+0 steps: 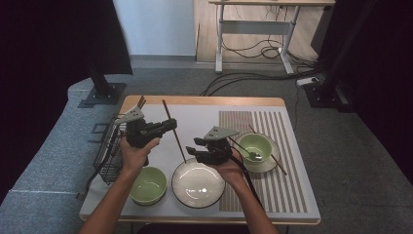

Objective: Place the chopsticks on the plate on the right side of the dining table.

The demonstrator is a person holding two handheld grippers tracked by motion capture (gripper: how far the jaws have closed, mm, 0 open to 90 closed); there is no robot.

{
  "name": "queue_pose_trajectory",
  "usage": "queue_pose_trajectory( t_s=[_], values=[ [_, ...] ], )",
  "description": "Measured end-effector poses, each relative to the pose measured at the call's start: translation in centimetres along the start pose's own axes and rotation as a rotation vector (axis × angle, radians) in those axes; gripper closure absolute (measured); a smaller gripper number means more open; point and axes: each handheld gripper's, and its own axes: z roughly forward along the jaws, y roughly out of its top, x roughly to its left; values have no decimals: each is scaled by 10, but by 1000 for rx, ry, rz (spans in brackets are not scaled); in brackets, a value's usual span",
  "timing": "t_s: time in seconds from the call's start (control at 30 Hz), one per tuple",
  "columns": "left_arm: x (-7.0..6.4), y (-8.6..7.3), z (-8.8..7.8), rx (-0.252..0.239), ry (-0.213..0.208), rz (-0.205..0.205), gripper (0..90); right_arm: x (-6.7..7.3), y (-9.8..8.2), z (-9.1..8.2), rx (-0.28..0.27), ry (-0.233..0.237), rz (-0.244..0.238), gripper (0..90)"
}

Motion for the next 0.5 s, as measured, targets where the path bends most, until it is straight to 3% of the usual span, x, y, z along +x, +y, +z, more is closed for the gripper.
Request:
queue_pose_trajectory(
  t_s=[0.5],
  values=[
    [-4, -2, 6, 13, -16, 3, 848, 3, 8, 10, -4, 13, -3, 577]
  ],
)
